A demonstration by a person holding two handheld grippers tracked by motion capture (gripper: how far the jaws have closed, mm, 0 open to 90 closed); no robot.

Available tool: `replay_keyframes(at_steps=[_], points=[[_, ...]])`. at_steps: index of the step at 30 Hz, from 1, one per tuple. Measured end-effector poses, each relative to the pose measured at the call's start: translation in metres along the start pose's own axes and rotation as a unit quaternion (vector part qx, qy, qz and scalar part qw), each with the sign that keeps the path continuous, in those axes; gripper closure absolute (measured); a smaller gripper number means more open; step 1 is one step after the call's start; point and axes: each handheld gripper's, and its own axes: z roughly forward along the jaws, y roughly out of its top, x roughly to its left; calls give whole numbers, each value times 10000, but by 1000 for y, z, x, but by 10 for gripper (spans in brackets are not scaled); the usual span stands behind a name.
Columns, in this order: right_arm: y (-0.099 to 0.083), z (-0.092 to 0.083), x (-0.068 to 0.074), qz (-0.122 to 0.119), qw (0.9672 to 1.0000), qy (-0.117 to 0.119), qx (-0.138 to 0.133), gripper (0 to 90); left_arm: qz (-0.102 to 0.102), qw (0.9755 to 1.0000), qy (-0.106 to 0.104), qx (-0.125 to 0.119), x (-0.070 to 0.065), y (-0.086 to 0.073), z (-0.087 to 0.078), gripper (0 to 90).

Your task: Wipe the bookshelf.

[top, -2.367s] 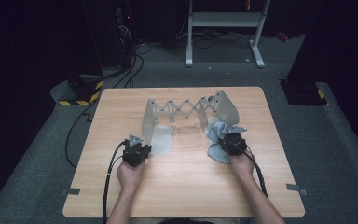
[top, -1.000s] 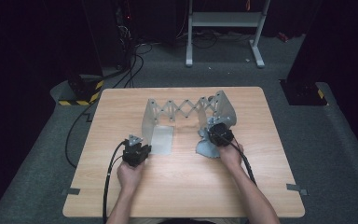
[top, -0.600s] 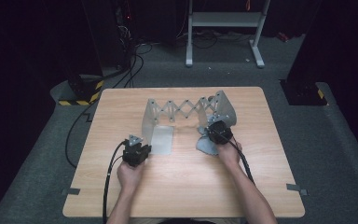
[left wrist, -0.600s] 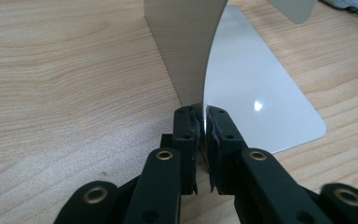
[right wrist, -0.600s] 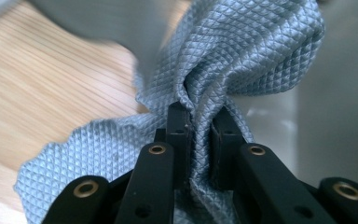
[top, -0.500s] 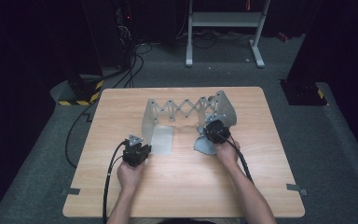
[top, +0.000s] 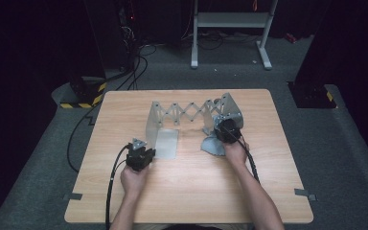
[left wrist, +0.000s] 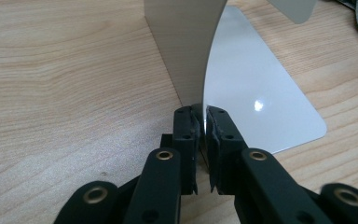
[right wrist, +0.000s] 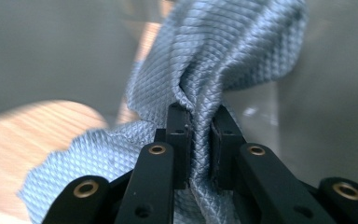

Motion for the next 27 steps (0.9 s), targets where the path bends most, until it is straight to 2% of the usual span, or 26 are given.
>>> replay_keyframes(at_steps=[4, 6, 8, 11, 14, 17, 19, 20, 23, 26, 27], points=[[-1, 2, -9, 80, 9997, -246, -7, 810, 5, 10000, 13, -4, 0, 0, 0, 823], [-1, 5, -7, 96, 9997, -227, -42, 810, 12, 10000, 21, -1, -1, 0, 0, 822], [0, 7, -2, 14, 9999, -157, -65, 808, 17, 10000, 27, -1, -1, 0, 0, 822], [7, 8, 3, -36, 10000, 10, 54, 805, 27, 10000, 33, 3, -1, 0, 0, 822], [11, 7, 3, -65, 9999, -90, -47, 804, 23, 10000, 32, 1, -1, 0, 0, 822], [11, 13, -6, 30, 9998, -182, 88, 797, 25, 10000, 32, 2, -1, 0, 0, 822], [14, 14, -6, 36, 9996, -240, 127, 798, 23, 10000, 34, 6, -1, 0, 0, 822], [15, 15, -5, 25, 9996, -228, 144, 799, 24, 10000, 37, 4, -1, 0, 0, 822], [19, 19, 5, -58, 9998, 142, 109, 801, 23, 10000, 32, 2, -1, 0, 0, 822], [19, 21, 1, 50, 9998, 200, 82, 801, 18, 10000, 28, 1, -1, 0, 0, 822], [19, 20, -1, 16, 9999, 39, 97, 800, 19, 10000, 24, 4, -1, 0, 0, 822]])
